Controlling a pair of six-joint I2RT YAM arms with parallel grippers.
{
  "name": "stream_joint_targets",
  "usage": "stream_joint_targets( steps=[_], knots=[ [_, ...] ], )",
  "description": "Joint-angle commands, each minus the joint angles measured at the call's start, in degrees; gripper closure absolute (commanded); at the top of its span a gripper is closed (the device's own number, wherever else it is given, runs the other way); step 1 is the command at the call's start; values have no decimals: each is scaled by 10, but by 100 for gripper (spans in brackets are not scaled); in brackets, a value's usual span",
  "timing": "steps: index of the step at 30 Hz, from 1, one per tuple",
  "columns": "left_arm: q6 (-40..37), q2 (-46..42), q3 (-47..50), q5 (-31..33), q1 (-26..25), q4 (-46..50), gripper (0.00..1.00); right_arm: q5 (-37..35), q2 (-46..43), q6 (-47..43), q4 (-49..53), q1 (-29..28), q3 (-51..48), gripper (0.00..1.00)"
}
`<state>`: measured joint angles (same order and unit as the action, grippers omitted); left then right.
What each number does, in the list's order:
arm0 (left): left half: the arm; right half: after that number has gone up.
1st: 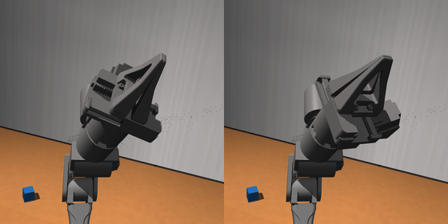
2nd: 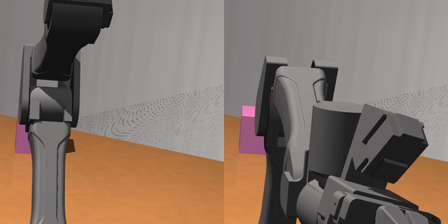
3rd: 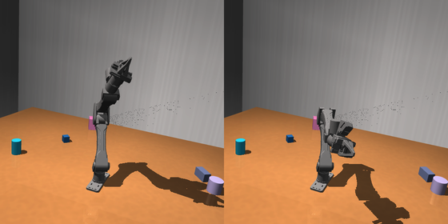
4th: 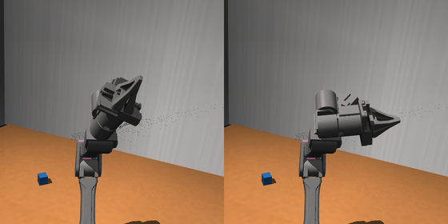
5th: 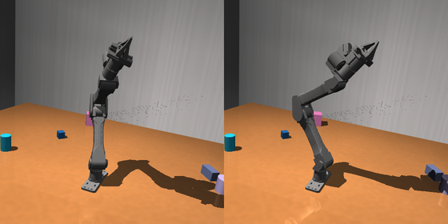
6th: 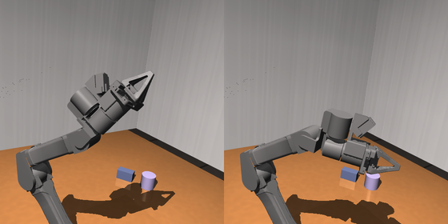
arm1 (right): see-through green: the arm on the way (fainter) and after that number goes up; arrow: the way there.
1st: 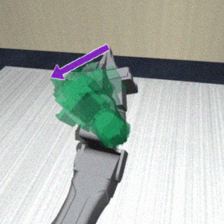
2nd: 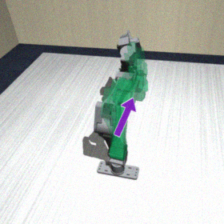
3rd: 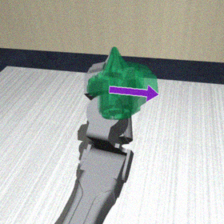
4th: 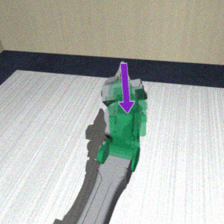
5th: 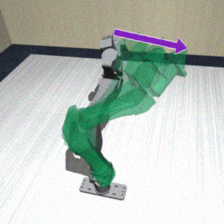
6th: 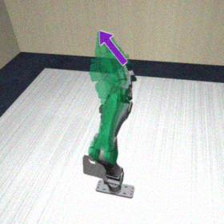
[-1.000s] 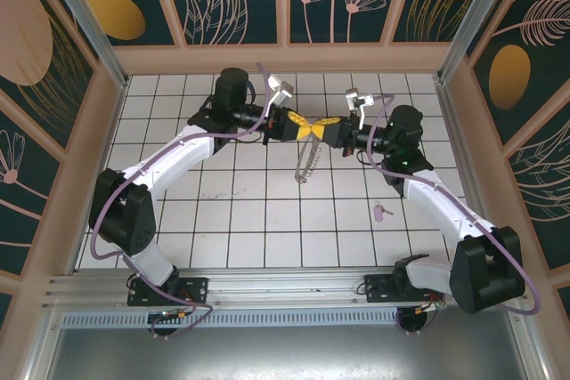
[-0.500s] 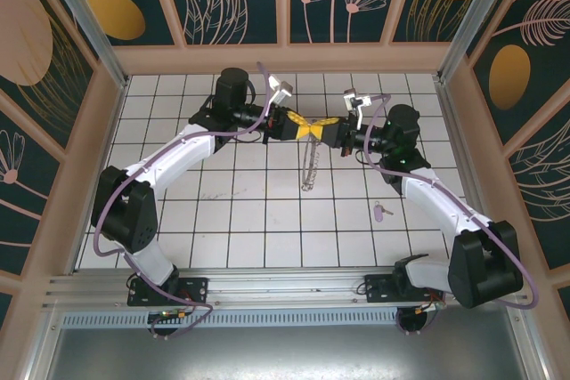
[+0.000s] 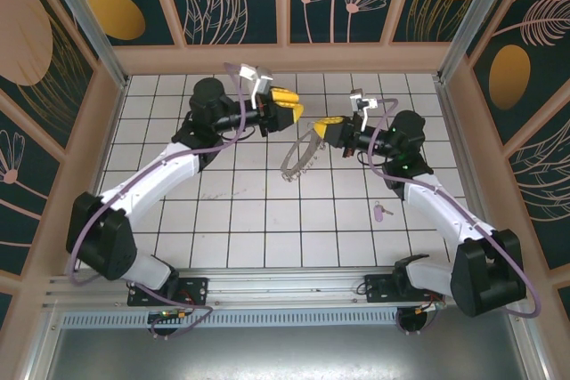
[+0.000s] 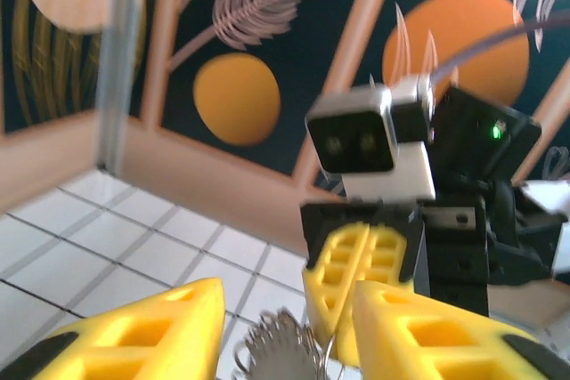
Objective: Put the keys on the keyring
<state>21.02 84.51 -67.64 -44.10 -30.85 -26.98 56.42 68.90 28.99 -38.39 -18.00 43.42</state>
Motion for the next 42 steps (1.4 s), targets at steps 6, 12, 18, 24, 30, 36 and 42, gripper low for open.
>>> stream_joint_targets(
  steps=[6,12,18,24,30,36,42],
  knots=[
    [36,-35,10,96,0,-33,49,-10,-18,20,-116,1,13,100],
    [53,-24,13,110,1,-42,45,-36,-3,48,-203,-2,22,100],
    [77,-4,12,123,0,-77,44,-66,41,93,-300,-4,52,100],
    [112,12,11,131,0,-111,44,-97,93,142,-384,-6,81,100],
    [158,20,15,114,1,-166,45,-144,137,203,-473,-6,89,100],
    [207,32,13,78,0,-226,48,-185,192,274,-562,-6,103,100],
    [241,52,3,70,0,-262,51,-192,235,312,-599,-17,128,100]
  ],
)
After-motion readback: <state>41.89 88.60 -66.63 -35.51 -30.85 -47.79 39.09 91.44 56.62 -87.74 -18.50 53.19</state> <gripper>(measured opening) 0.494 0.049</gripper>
